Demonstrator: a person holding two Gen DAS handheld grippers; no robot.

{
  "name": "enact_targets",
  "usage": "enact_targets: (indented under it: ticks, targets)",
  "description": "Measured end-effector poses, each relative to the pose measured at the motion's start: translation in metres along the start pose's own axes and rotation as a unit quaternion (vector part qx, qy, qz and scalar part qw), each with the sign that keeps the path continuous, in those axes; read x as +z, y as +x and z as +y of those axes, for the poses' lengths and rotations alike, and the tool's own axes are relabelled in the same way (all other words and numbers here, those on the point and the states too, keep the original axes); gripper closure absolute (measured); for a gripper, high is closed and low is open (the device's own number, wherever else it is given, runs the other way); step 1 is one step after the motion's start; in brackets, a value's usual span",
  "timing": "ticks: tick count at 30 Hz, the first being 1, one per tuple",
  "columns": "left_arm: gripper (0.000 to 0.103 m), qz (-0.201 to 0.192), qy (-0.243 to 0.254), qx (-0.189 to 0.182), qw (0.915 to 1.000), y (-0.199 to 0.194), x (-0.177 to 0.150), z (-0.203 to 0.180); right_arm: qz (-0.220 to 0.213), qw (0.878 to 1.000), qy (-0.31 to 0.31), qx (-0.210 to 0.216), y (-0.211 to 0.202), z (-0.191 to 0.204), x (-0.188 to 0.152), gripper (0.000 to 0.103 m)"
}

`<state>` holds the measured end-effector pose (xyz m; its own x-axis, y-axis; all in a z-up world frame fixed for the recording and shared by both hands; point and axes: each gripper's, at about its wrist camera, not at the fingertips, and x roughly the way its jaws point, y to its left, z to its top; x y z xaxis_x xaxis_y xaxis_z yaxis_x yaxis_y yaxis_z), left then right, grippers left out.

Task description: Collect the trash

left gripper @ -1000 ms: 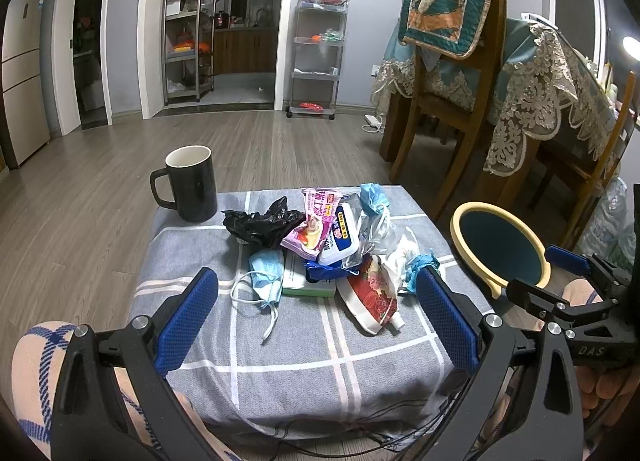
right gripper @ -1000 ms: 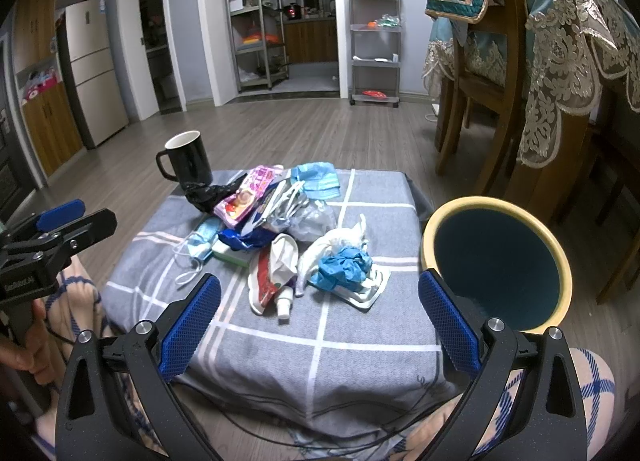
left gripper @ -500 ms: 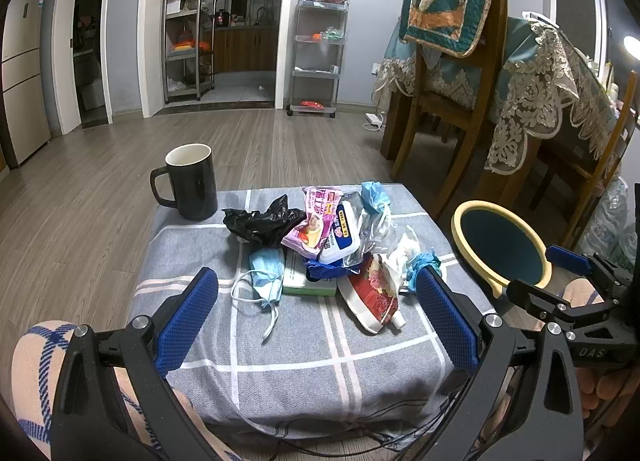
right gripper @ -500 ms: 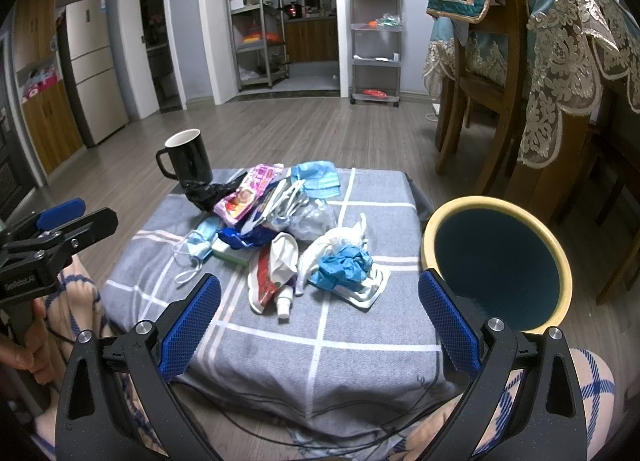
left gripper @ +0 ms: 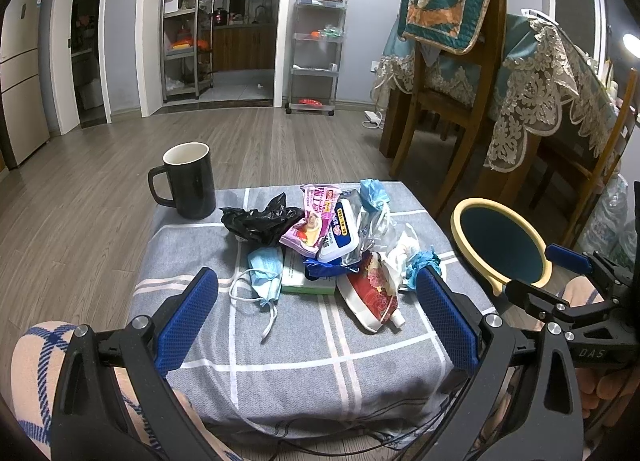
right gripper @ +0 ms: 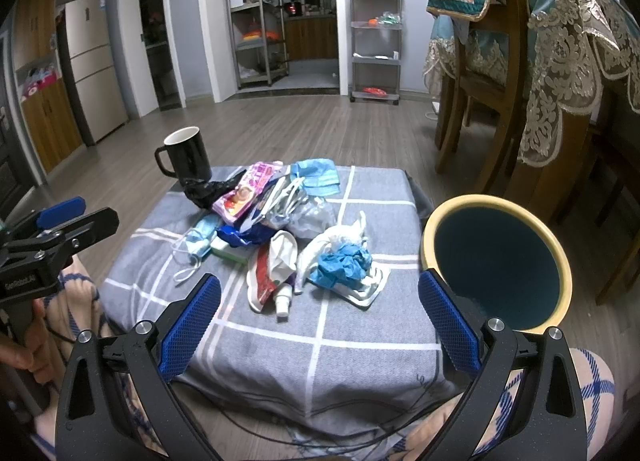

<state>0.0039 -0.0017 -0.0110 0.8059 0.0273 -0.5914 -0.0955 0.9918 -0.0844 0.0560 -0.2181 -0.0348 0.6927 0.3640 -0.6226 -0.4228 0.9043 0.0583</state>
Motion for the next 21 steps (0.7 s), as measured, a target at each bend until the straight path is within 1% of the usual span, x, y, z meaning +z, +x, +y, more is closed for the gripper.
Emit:
enact_targets:
  ticks: [6, 9, 11, 13, 17, 21]
  targets:
    - [0.006, 0.003, -0.001, -0.001, 1.0000, 0.002, 0.000, -0.001, 0.002, 1.000, 0.000, 0.000, 0.000, 0.000, 0.001, 0.005]
    - [0.006, 0.019, -0.014, -0.009, 0.9997, 0.009, 0.006, 0.002, 0.005, 1.000, 0.001, 0.000, 0.001, 0.000, 0.004, 0.005]
    - [0.009, 0.030, -0.025, -0.016, 0.9991, 0.016, 0.011, 0.005, 0.006, 1.000, 0.002, 0.002, 0.000, -0.003, 0.001, 0.005]
    - [0.014, 0.042, -0.030, -0.024, 0.9984, 0.024, 0.015, 0.008, 0.009, 1.000, 0.002, 0.006, 0.004, 0.000, -0.002, 0.005]
    - [0.021, 0.058, -0.019, -0.038, 0.9974, 0.042, 0.024, 0.008, 0.015, 1.000, -0.002, 0.014, 0.006, 0.001, 0.000, 0.005]
    - [0.029, 0.065, -0.005, -0.044, 0.9969, 0.058, 0.037, 0.012, 0.026, 0.999, 0.004, 0.025, 0.008, 0.001, 0.002, 0.007]
